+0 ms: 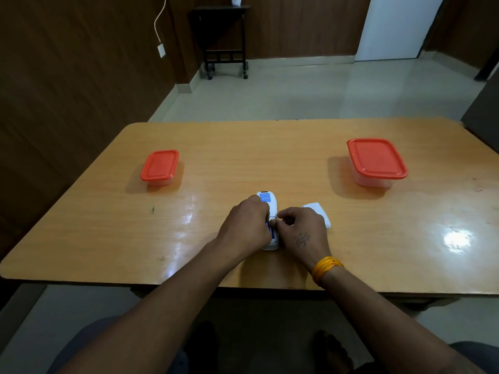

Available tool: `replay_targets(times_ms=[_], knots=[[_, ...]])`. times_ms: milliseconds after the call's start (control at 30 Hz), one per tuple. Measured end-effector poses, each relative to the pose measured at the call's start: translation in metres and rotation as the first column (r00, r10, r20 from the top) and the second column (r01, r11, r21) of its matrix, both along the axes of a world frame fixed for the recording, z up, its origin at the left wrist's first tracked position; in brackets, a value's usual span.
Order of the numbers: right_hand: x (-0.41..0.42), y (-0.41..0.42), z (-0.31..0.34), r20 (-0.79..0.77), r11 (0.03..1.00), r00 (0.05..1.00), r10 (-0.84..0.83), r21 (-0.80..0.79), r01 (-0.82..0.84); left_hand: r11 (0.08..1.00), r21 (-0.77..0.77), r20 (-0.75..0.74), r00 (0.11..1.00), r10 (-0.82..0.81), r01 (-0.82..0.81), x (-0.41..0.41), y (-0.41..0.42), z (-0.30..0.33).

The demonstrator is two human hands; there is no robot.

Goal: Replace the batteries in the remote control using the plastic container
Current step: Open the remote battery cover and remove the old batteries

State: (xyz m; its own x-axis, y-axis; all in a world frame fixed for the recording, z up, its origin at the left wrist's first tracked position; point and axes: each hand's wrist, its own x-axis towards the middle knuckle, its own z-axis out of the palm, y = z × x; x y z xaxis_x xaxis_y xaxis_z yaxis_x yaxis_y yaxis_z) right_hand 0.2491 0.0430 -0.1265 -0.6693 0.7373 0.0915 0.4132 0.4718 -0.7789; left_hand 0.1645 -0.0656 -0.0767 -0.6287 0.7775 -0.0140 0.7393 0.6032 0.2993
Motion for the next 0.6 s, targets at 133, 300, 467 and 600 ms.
replay_targets(times_ms=[133, 300, 467, 600], knots=[[-0.001, 0.001, 0.001, 0.026, 1.000, 1.000, 0.013, -0.001, -0.013, 1.000, 0.007, 0.026, 0.999, 0.026, -0.026, -0.002, 0.005, 0.006], [-0.001, 0.001, 0.002, 0.022, 1.000, 1.000, 0.014, -0.021, -0.014, 0.988, 0.113, 0.141, 0.986, 0.094, -0.110, -0.009, 0.001, 0.008], [0.000, 0.001, 0.004, 0.034, 1.000, 0.999, 0.019, -0.010, -0.019, 0.971, 0.190, 0.205, 0.973, 0.106, -0.146, -0.008, 0.000, 0.001], [0.002, 0.001, 0.005, 0.035, 1.000, 0.999, 0.015, -0.003, -0.015, 0.951, 0.235, 0.263, 0.955, 0.136, -0.200, -0.007, -0.001, -0.005]])
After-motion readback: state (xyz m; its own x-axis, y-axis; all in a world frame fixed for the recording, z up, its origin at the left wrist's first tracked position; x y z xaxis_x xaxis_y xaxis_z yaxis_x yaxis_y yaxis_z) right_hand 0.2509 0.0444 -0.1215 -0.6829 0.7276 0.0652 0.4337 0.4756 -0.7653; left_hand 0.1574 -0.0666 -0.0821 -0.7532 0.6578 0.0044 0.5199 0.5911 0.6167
